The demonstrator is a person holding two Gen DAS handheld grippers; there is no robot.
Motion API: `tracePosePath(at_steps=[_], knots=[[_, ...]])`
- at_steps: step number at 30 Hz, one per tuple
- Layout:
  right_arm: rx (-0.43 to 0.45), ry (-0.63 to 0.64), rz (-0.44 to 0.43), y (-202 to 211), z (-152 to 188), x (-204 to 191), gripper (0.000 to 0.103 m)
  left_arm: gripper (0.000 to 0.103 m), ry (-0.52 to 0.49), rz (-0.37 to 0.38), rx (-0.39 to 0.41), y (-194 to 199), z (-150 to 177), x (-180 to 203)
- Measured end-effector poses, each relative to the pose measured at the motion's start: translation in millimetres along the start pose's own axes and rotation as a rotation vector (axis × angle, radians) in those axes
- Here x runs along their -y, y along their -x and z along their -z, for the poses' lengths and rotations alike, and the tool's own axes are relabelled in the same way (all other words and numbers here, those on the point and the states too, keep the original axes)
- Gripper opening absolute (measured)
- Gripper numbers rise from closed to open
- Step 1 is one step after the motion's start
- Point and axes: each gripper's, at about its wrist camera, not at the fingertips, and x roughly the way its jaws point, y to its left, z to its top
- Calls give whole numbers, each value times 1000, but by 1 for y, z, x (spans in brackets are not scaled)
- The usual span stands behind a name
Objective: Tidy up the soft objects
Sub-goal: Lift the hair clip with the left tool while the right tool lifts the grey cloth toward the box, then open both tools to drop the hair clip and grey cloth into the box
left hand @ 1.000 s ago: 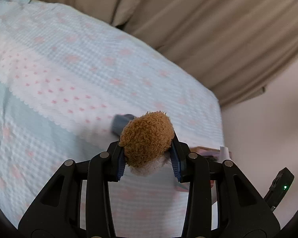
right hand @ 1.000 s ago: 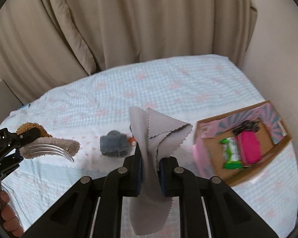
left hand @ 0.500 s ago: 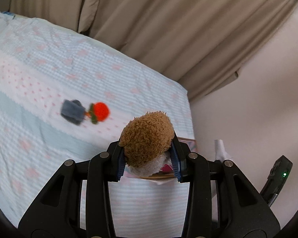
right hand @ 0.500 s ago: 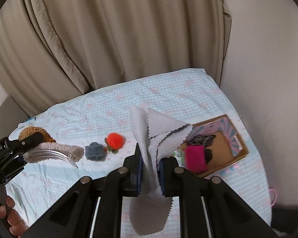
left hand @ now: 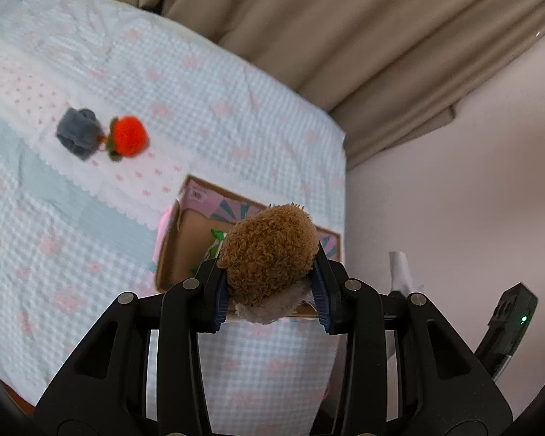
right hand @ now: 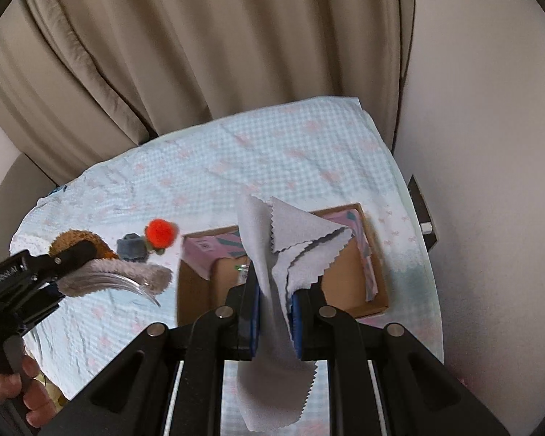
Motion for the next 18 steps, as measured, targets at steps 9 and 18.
tracePosePath(at_steps=[9,18], knots=[[-110,-10,-39,-78,-3,50,13,34,-94,-102,-156,-114,17,15],[-211,-3,-46,-155,2,72,13,34,-112,-147,-294,-192,21,0]])
